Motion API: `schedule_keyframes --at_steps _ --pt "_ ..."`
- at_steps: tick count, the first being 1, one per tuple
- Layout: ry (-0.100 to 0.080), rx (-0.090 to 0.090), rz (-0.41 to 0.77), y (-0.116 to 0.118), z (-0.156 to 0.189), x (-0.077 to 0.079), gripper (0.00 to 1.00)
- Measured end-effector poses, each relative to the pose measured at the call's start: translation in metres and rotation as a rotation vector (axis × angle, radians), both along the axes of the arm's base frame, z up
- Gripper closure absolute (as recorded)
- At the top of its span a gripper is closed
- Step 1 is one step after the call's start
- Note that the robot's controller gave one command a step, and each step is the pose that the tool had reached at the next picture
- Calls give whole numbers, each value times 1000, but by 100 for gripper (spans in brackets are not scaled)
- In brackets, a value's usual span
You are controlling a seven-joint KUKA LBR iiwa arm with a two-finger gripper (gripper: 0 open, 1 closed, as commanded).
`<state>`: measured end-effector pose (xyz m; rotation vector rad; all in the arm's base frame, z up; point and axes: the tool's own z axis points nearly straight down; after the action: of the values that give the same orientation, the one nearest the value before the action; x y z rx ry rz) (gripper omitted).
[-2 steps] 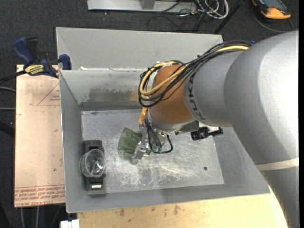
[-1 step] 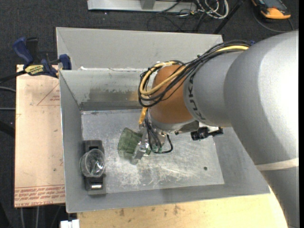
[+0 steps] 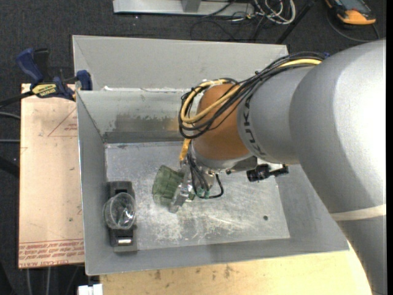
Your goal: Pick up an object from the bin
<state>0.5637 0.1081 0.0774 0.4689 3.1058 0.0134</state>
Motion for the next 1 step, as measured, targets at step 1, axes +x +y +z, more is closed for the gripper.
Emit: schedule_keyframes --at_steps 1 --pt "0 0 0 0 0 0 100"
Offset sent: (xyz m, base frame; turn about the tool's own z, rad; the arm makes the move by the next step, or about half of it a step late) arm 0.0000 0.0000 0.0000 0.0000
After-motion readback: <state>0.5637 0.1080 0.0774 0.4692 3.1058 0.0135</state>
